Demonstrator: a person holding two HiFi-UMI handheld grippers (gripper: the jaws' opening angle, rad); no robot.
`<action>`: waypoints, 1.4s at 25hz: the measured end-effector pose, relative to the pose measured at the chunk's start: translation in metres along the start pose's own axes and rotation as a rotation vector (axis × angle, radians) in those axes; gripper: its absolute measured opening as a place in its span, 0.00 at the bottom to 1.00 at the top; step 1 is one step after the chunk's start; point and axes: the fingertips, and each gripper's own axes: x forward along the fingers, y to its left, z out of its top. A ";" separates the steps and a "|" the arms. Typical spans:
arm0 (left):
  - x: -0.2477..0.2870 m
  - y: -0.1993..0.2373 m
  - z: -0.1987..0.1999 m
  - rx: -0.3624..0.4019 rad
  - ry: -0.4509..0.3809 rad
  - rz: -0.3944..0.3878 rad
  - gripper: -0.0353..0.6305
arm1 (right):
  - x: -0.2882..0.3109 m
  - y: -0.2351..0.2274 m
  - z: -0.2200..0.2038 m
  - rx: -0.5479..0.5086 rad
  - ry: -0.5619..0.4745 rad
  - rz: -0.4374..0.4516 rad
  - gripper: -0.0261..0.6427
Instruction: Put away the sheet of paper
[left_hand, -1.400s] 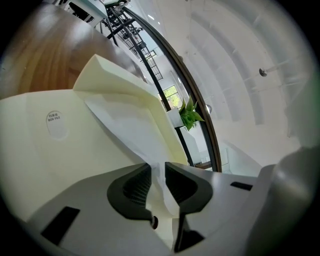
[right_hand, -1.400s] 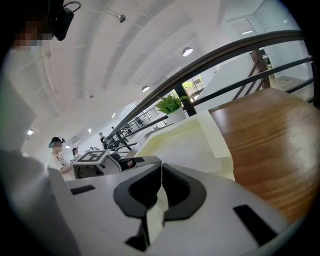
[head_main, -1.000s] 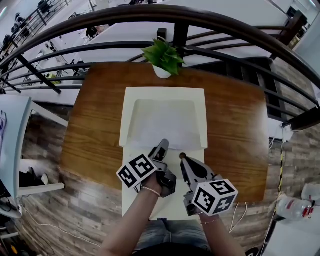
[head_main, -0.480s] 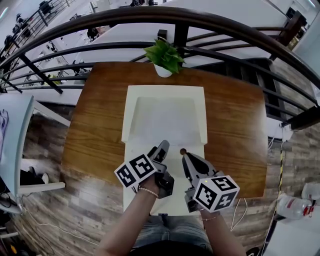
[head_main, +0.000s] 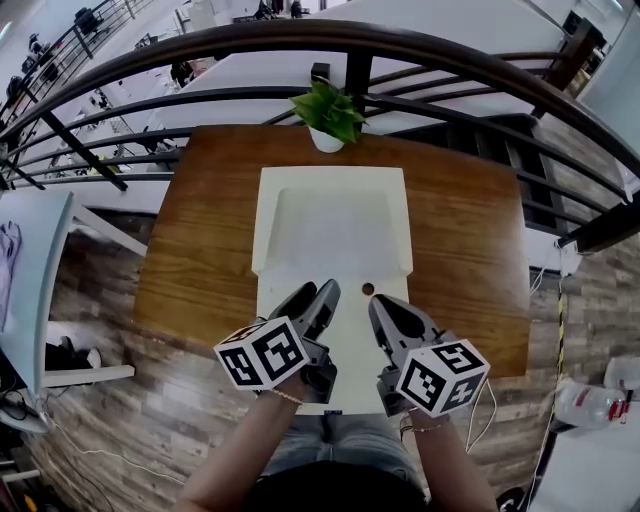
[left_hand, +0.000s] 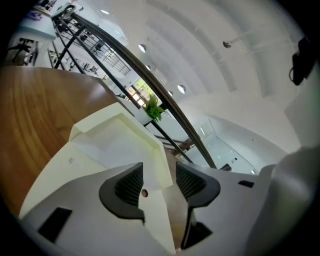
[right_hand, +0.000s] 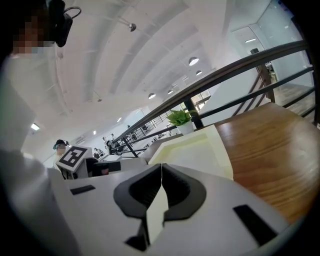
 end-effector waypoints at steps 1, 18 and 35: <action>-0.006 -0.007 0.000 0.029 0.013 -0.016 0.36 | -0.003 0.005 0.002 -0.003 -0.004 0.008 0.08; -0.081 -0.059 0.005 0.536 0.095 -0.118 0.09 | -0.031 0.071 0.011 -0.106 -0.058 0.088 0.08; -0.099 -0.048 -0.003 0.538 0.136 -0.171 0.08 | -0.036 0.100 -0.004 -0.273 0.043 0.163 0.08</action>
